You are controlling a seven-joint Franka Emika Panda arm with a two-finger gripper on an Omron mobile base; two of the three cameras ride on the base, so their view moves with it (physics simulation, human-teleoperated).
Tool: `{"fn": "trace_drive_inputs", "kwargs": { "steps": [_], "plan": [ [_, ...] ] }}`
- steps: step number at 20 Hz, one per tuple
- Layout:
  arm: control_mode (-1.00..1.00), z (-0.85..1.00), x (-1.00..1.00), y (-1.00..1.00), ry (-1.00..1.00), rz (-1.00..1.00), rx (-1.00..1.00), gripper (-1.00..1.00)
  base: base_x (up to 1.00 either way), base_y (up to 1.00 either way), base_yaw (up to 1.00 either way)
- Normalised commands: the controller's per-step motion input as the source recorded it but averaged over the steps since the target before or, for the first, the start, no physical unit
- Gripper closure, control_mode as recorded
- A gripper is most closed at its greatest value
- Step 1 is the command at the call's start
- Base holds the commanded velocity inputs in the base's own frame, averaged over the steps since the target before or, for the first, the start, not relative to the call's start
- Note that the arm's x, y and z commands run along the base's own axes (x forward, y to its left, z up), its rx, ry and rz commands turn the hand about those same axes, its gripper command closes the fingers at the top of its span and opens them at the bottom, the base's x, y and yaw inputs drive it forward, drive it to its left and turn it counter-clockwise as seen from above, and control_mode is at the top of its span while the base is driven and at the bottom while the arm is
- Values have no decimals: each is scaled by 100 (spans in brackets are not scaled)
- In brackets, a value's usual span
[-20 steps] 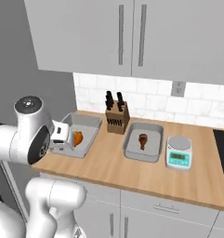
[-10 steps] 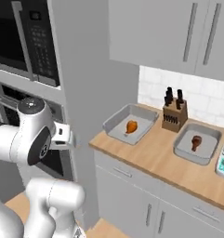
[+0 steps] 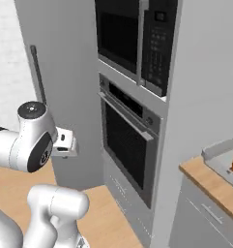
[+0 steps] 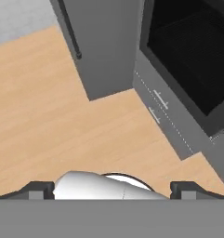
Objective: Place one tomato and one chicken drumstick in each tupperware on the nearby counter, to pack two identical lunches.
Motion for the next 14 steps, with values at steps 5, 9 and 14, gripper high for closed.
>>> {"fn": "trace_drive_inputs", "kwargs": {
  "steps": [5,9,14],
  "plan": [
    [100,0,0,0,0,0,0,-100,0,44,81],
    [100,0,0,0,0,0,0,-100,17,38,74],
    [100,0,0,0,0,0,0,-100,93,32,51]
  ]
}}
